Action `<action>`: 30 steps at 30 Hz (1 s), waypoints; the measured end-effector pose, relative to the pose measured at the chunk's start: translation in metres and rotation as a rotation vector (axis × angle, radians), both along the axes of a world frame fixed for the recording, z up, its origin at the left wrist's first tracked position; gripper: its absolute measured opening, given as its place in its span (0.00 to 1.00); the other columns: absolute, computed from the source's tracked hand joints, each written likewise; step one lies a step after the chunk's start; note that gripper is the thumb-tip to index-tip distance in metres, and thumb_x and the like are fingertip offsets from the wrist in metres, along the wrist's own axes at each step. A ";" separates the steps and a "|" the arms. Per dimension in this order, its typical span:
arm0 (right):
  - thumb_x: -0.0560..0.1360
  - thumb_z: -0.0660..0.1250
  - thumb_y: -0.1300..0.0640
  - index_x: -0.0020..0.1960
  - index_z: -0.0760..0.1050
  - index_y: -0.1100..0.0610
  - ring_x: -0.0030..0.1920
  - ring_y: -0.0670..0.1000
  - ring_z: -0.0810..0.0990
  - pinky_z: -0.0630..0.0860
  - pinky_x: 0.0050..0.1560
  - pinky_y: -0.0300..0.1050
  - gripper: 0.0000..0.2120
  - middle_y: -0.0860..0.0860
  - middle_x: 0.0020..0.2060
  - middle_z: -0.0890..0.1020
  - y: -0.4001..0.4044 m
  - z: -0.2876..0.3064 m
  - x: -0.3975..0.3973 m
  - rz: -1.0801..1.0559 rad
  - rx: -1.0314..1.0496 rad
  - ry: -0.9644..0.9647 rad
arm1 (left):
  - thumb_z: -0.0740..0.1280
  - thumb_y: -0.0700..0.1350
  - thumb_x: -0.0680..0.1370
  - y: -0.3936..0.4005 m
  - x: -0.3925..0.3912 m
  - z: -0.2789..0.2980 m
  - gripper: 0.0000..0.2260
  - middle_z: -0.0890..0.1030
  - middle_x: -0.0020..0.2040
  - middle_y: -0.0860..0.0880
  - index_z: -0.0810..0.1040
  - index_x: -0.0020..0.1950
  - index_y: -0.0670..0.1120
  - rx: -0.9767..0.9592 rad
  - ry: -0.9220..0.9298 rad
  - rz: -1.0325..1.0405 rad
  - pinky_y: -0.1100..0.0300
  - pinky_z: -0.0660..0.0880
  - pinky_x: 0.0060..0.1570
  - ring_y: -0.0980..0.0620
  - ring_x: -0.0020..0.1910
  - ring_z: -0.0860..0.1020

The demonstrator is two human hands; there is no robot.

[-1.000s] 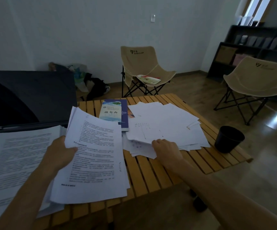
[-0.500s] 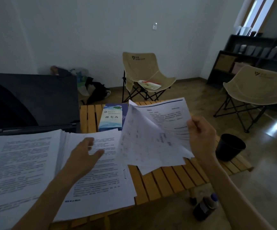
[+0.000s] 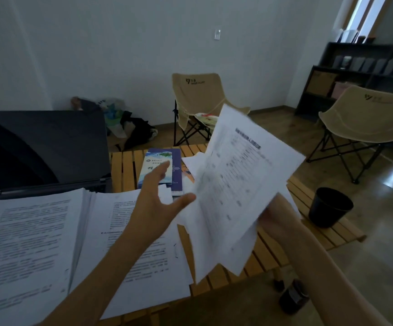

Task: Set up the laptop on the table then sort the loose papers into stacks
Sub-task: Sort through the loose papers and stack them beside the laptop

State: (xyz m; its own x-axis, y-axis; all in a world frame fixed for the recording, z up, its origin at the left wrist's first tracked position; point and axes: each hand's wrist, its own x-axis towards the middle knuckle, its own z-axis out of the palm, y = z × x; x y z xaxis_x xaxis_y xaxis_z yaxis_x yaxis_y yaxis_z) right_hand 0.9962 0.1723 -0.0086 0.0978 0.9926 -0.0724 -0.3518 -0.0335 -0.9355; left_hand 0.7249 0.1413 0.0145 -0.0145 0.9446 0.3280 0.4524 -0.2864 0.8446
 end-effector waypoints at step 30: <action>0.75 0.66 0.66 0.57 0.80 0.59 0.56 0.59 0.83 0.79 0.57 0.63 0.11 0.56 0.55 0.84 -0.045 0.042 -0.026 0.062 0.297 -0.349 | 0.70 0.41 0.77 0.000 -0.005 -0.004 0.14 0.84 0.54 0.55 0.79 0.62 0.50 -0.220 -0.241 -0.207 0.53 0.80 0.56 0.57 0.54 0.82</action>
